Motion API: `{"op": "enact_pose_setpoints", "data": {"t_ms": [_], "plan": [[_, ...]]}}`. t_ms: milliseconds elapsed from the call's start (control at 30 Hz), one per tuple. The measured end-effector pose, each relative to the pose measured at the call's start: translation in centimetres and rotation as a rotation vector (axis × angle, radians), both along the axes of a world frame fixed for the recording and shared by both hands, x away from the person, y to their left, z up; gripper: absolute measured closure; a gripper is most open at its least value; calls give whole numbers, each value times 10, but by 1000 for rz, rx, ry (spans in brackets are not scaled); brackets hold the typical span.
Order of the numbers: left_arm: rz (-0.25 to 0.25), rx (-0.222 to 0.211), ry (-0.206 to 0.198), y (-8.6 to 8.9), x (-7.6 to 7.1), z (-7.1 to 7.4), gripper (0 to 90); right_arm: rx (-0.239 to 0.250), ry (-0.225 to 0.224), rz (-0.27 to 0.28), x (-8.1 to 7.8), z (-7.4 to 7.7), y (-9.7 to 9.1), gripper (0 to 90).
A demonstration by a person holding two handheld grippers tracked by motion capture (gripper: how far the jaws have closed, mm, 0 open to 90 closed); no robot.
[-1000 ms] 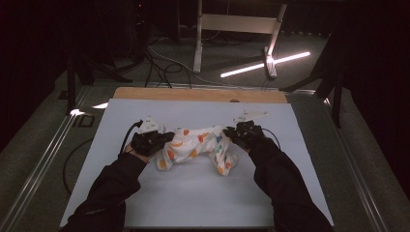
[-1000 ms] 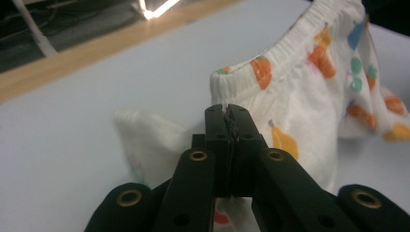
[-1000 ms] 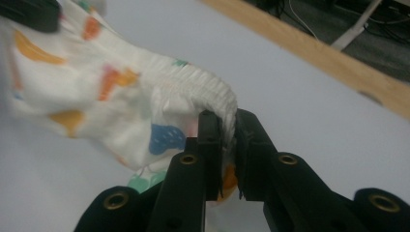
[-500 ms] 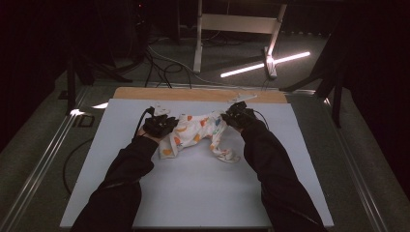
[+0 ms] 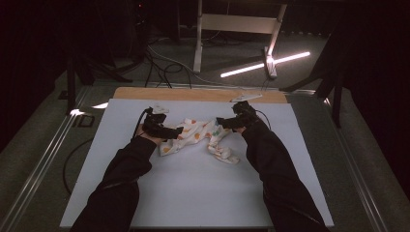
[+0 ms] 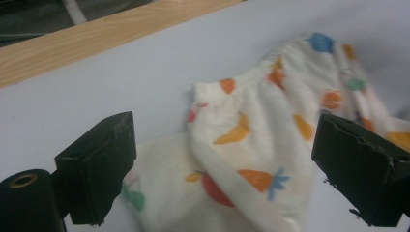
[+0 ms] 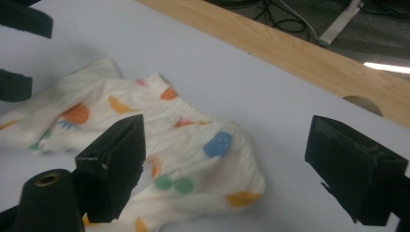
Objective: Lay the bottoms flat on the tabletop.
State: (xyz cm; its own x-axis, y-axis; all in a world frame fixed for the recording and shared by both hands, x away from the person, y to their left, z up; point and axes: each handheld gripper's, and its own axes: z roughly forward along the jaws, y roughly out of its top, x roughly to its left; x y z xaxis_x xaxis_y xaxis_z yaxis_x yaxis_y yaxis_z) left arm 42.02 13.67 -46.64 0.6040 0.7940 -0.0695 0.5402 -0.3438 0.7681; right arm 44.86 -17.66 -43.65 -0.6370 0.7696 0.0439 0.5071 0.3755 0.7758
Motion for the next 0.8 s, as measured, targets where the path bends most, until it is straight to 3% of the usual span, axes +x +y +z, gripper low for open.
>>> {"op": "enact_pose_setpoints", "data": {"t_ms": [233,400,567,667,800], "plan": [[-50,-11,8,1,-15,0,99,-19,-5,35,-20,-5,-1,145],[-91,10,32,11,-43,-11,152,-36,17,83,-52,-23,-5,141],[-131,17,41,19,-62,-19,162,-33,37,95,-72,-35,-15,141],[-137,46,54,24,-67,-29,205,-29,60,109,-85,-45,-17,141],[-132,49,67,25,-65,-38,284,-65,38,103,-99,-55,-16,227]]}}
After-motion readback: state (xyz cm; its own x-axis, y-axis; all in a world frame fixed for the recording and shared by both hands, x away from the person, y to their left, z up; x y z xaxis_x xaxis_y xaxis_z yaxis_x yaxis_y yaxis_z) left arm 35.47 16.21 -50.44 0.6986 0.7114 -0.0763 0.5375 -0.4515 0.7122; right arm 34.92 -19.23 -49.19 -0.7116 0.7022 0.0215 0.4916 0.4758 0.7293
